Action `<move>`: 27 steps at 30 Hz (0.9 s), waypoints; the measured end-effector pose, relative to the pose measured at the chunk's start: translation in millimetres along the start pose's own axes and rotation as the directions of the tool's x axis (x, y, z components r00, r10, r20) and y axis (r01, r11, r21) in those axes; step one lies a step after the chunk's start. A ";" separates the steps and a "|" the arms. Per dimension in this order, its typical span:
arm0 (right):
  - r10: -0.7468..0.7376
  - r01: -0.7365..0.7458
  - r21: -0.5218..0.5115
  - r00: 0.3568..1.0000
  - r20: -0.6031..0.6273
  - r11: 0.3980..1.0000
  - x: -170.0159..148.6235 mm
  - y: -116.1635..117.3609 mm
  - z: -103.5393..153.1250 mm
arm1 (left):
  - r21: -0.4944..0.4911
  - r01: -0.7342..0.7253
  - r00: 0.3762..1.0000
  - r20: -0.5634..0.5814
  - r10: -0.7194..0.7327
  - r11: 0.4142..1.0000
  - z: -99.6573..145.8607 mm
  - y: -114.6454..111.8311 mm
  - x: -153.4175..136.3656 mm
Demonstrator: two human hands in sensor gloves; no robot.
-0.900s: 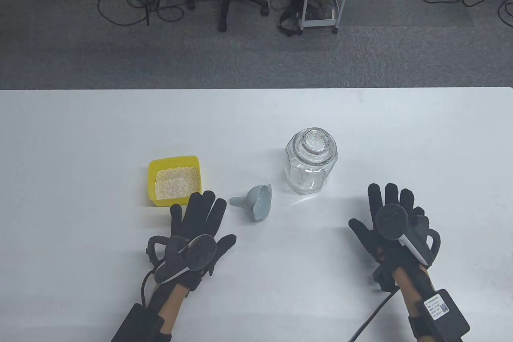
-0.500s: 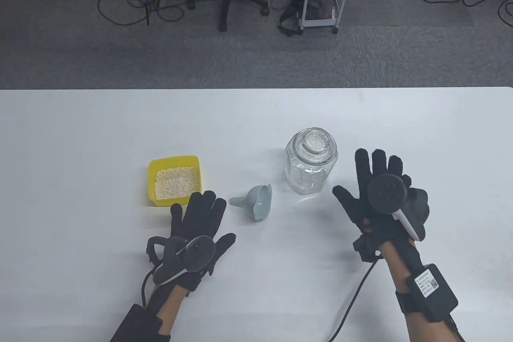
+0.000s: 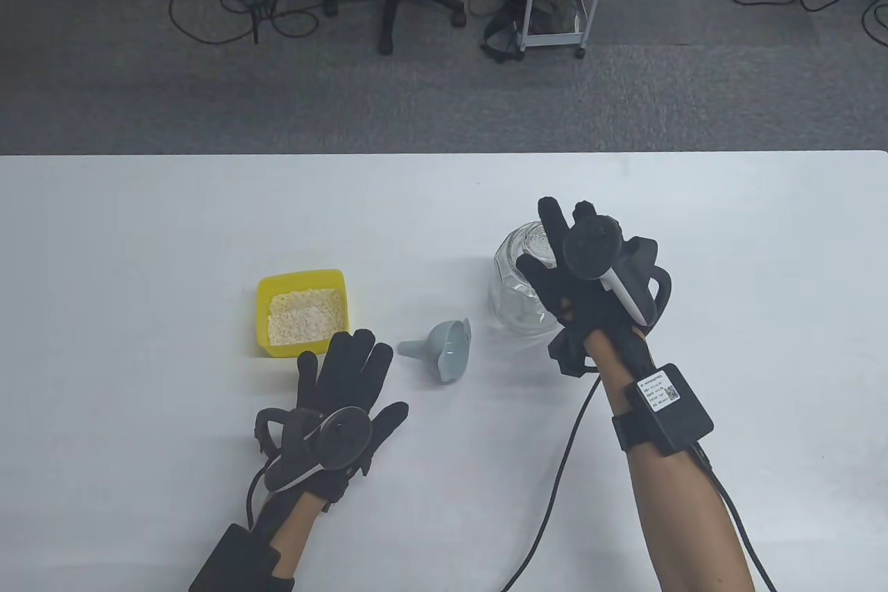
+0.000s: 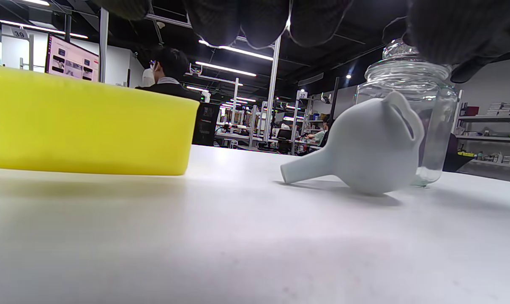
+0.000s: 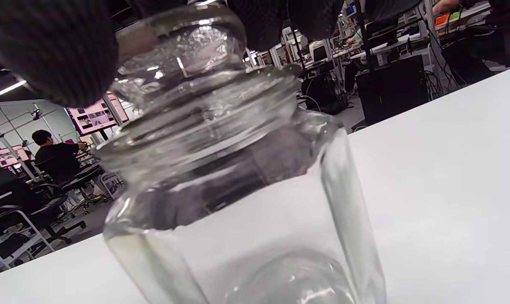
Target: Transfer rice through funnel into glass jar
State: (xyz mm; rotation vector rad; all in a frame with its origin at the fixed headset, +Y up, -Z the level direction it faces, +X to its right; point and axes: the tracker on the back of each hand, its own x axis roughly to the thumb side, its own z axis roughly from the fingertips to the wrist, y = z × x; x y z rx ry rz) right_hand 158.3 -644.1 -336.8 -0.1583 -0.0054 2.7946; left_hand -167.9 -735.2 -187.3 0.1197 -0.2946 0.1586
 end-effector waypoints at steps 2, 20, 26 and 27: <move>-0.012 0.012 0.007 1.000 0.015 1.000 2.7 0.0 -2.0 | -0.004 0.000 1.000 0.002 0.000 1.000 -0.1 -0.4 0.1; -0.060 0.066 -0.065 0.995 0.082 0.996 2.3 3.5 -0.7 | 0.005 -0.003 1.000 -0.013 0.003 1.000 0.5 2.0 -3.4; -0.143 0.155 -0.119 0.984 0.103 0.981 -3.6 -18.6 8.5 | 0.004 -0.005 1.000 -0.014 0.005 1.000 0.5 1.9 -3.6; -0.145 0.159 -0.132 0.983 0.109 0.978 -6.5 -24.2 11.1 | 0.004 -0.006 1.000 -0.014 0.006 1.000 0.5 1.9 -3.7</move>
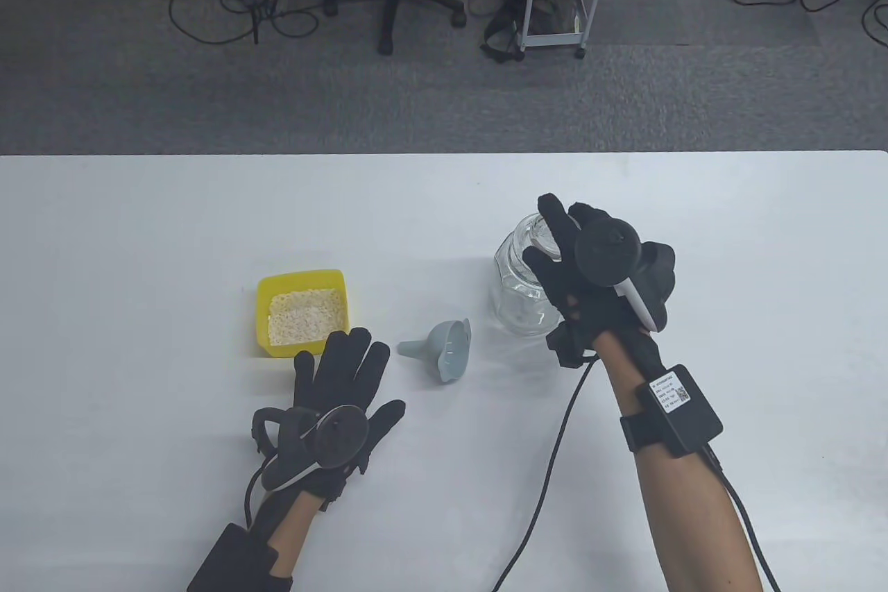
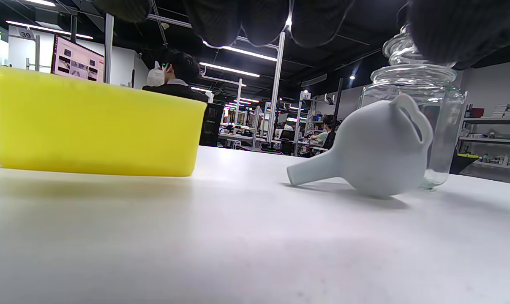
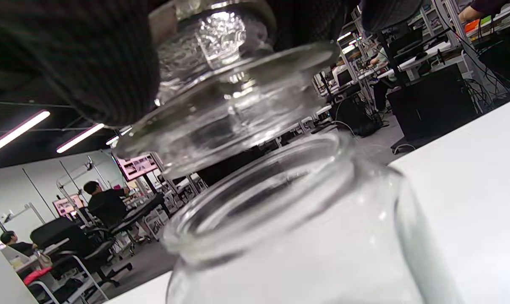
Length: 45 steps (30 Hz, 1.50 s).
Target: Transfer rice through funnel into glass jar
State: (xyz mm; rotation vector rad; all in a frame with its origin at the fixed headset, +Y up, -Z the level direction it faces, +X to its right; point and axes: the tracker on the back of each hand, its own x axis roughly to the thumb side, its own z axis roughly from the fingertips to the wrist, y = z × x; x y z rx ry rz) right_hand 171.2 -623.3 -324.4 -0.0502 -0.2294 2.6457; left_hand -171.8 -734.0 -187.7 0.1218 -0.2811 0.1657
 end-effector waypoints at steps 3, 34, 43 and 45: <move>-0.005 0.005 -0.032 1.000 -0.002 0.999 -11.6 -18.2 8.8 | 0.002 -0.004 1.000 0.000 0.004 1.000 0.0 0.0 -0.4; 0.192 -0.138 0.194 0.937 -0.293 0.971 -199.8 17.4 85.9 | -0.008 0.033 0.998 -0.044 -0.033 0.999 -1.4 -4.9 -7.1; 0.241 -0.183 0.212 0.924 -0.296 0.960 -200.9 23.6 87.1 | -0.006 0.016 0.999 -0.042 -0.016 1.000 -1.7 -4.6 -7.4; 0.245 -0.188 0.206 0.924 -0.295 0.960 -201.0 24.2 87.6 | -0.002 0.013 0.999 -0.041 -0.013 1.000 -1.6 -4.4 -7.6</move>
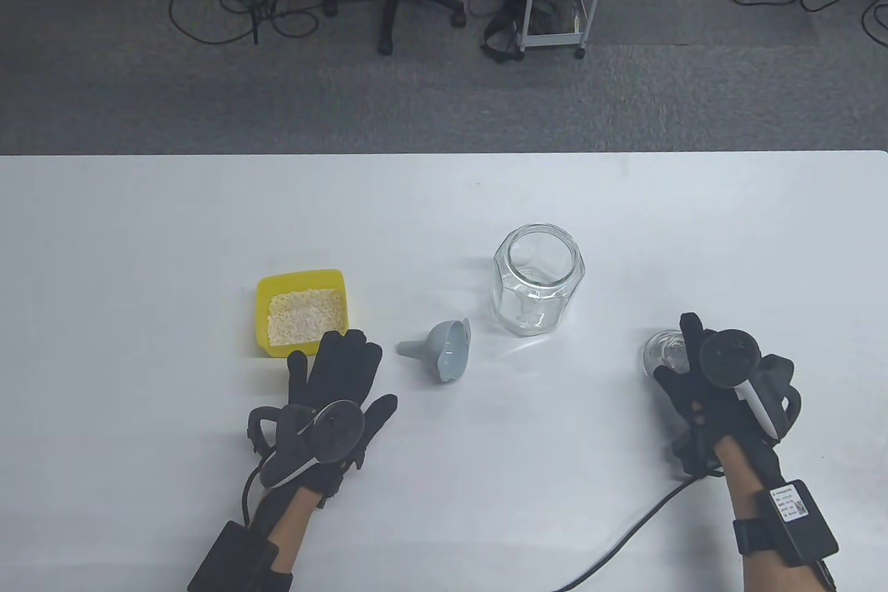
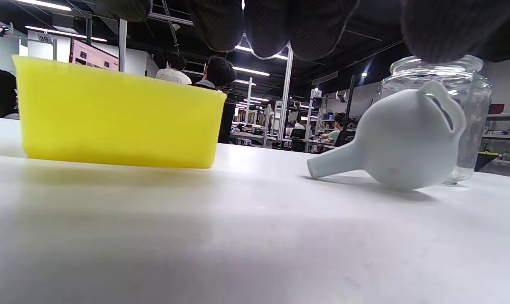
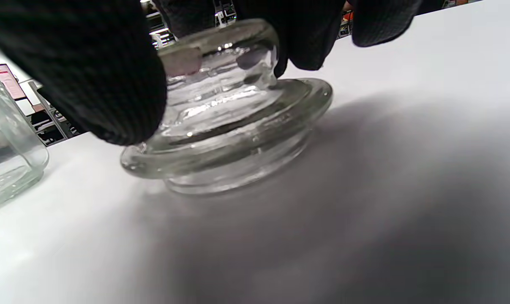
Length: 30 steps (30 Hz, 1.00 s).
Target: Transfer rice through funnel into glass jar
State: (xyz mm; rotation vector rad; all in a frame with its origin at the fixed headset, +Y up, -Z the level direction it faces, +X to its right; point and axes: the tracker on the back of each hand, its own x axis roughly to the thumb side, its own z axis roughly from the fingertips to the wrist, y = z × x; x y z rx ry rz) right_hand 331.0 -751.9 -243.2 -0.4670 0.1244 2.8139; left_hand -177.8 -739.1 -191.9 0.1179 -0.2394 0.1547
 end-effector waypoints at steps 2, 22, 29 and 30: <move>0.007 -0.007 0.007 1.000 -0.005 1.000 0.2 0.0 0.5 | 0.001 -0.006 1.000 0.001 0.006 1.000 0.0 -0.2 -0.2; 0.241 -0.223 -0.096 0.932 0.270 0.970 80.0 11.3 46.1 | 0.116 -0.029 0.999 0.017 0.027 0.993 5.6 5.2 10.0; 0.128 -0.120 -0.047 0.963 0.238 0.992 62.2 3.0 45.0 | 0.290 0.045 0.994 -0.113 -0.013 0.956 2.5 41.1 31.2; 0.116 -0.110 -0.041 0.965 0.236 0.993 60.0 2.4 44.3 | 0.271 0.040 0.990 -0.140 -0.002 0.962 -2.4 45.0 35.8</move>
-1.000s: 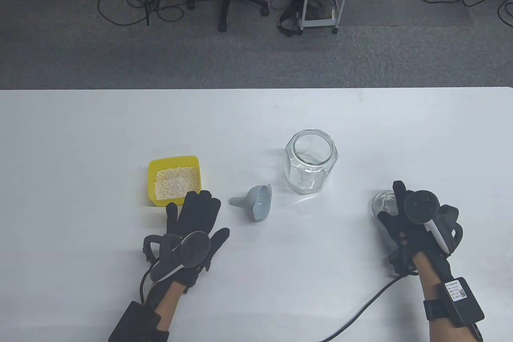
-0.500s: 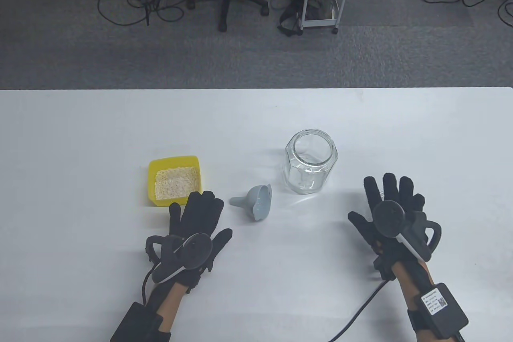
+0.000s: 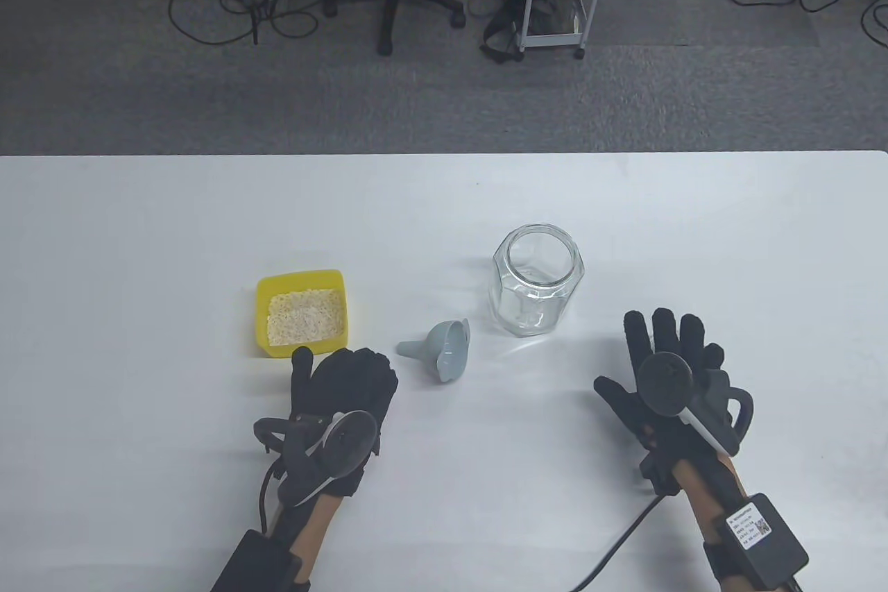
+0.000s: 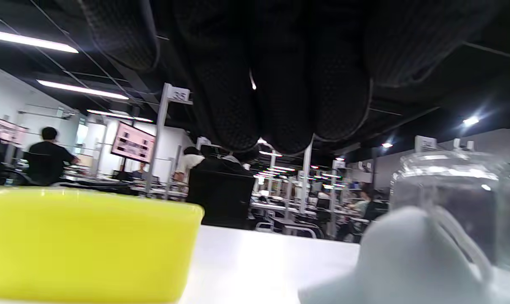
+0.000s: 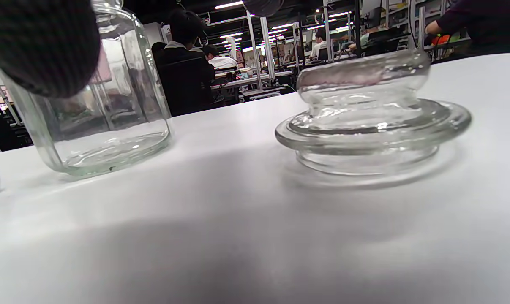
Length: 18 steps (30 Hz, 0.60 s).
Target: Transfer rice through funnel into glass jar
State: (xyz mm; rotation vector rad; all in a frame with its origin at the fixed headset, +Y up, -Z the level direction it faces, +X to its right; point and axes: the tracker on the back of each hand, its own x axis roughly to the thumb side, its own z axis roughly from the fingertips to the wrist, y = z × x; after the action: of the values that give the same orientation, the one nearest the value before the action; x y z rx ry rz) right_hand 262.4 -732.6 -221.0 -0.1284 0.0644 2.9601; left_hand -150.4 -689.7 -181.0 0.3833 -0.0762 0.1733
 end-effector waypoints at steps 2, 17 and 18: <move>-0.020 0.020 0.012 1.000 -0.003 1.000 -3.9 -0.2 -0.5 | -0.106 -0.020 0.999 -0.038 0.016 0.994 -9.7 -1.2 15.0; 0.020 -0.021 0.058 1.000 0.023 0.998 3.8 2.7 -0.5 | -0.399 0.114 0.955 -0.210 -0.212 0.910 -48.5 -49.3 71.3; 0.020 -0.021 0.060 1.000 0.021 0.998 3.6 2.8 -0.9 | -0.400 0.116 0.954 -0.209 -0.213 0.909 -48.4 -50.4 71.6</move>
State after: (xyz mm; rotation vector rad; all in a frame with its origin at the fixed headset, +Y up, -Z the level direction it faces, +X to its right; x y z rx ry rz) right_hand 258.4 -734.7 -222.1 -0.0897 0.1536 2.9762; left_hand -68.8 -706.5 -236.6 -0.0281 0.1698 0.0334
